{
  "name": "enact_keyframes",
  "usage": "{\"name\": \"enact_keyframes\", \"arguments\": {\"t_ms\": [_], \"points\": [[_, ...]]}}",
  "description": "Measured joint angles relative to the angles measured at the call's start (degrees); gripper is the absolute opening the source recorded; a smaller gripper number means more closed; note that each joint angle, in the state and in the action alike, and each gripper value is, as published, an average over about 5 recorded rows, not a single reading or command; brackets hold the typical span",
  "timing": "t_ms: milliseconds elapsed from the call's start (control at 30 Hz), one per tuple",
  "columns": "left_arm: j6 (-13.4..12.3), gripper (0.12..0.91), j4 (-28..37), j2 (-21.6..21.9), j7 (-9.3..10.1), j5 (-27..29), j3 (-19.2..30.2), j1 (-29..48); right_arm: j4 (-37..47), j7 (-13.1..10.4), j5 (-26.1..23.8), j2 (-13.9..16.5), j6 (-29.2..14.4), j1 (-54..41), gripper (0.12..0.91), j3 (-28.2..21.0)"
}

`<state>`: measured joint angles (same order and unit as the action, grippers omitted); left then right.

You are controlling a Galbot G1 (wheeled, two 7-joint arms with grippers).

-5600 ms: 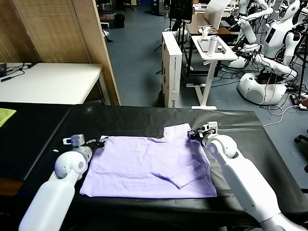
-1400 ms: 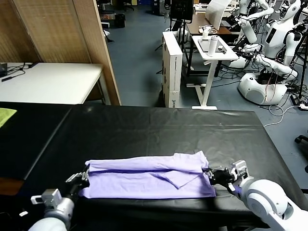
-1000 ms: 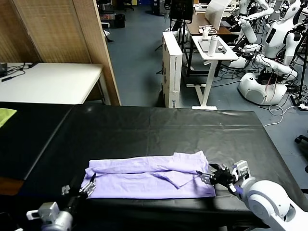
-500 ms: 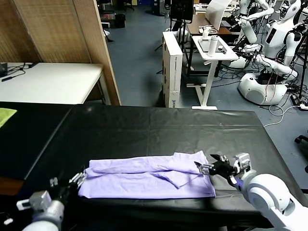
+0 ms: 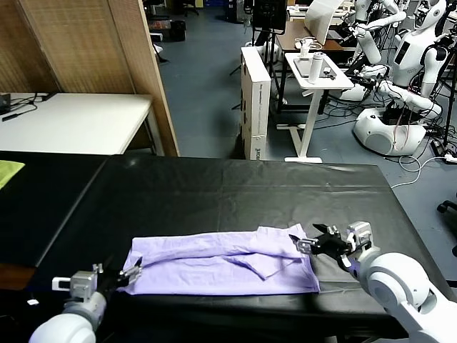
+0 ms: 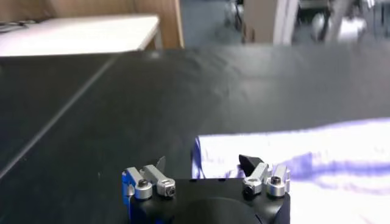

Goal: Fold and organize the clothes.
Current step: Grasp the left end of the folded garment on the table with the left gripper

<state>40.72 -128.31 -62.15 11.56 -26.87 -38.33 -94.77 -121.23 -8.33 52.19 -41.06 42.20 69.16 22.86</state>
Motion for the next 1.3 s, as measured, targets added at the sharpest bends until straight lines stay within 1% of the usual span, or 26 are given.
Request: {"name": "enact_keyframes", "arguments": {"t_ms": [100, 200, 333, 467, 667, 767, 867, 1067, 1200, 1300], "points": [[0.72, 0.907, -1.56, 0.39, -0.21, -0.01, -0.6, -0.78, 0.56, -0.02, -0.16, -0.51, 0.0, -0.49, 0.907, -0.01], [0.22, 0.907, -2.73, 0.47, -0.19, -0.43, -1.24, -0.85, 1.39, 0.02, -1.01, -1.23, 0.0, -1.13, 0.907, -0.23], [-2.79, 0.907, -2.62, 0.11, 0.15, -3.43, -2.35, 0.76, 2.97, 0.19, -2.71, -2.91, 0.0, -2.26, 0.907, -1.21], [-5.95, 0.907, -0.49, -0.69, 0.15, -6.07, -2.12, 4.14, 4.57, 0.43, -3.98, -4.81, 0.0, -3.4, 0.907, -2.34], [-8.4, 0.907, 4.57, -2.45, -0.11, -6.43, 0.69, 8.85, 6.71, 0.63, -4.46, -6.72, 0.0, -4.55, 0.907, -3.45], [-9.06, 0.907, 6.55, -2.94, -0.35, -6.31, 1.98, 9.9, 7.56, 0.58, -4.55, -7.57, 0.0, -4.9, 0.907, -3.69], [-9.56, 0.907, 7.88, -3.11, -0.63, -5.87, 2.84, 10.36, 8.54, 0.28, -4.41, -8.57, 0.0, -5.39, 0.888, -3.88], [-10.23, 0.904, 9.42, -3.2, -0.94, -5.45, 3.55, 10.97, 10.61, -0.42, -4.25, -10.43, 0.0, -6.04, 0.797, -4.03], [-10.37, 0.875, 10.08, -3.24, -0.96, -5.33, 3.8, 11.34, 11.77, -0.46, -4.41, -11.28, 0.0, -6.41, 0.767, -4.04], [-10.39, 0.828, 10.47, -3.32, -0.92, -5.17, 4.01, 11.35, 12.44, -0.46, -4.56, -11.82, 0.0, -6.77, 0.757, -4.19]]}}
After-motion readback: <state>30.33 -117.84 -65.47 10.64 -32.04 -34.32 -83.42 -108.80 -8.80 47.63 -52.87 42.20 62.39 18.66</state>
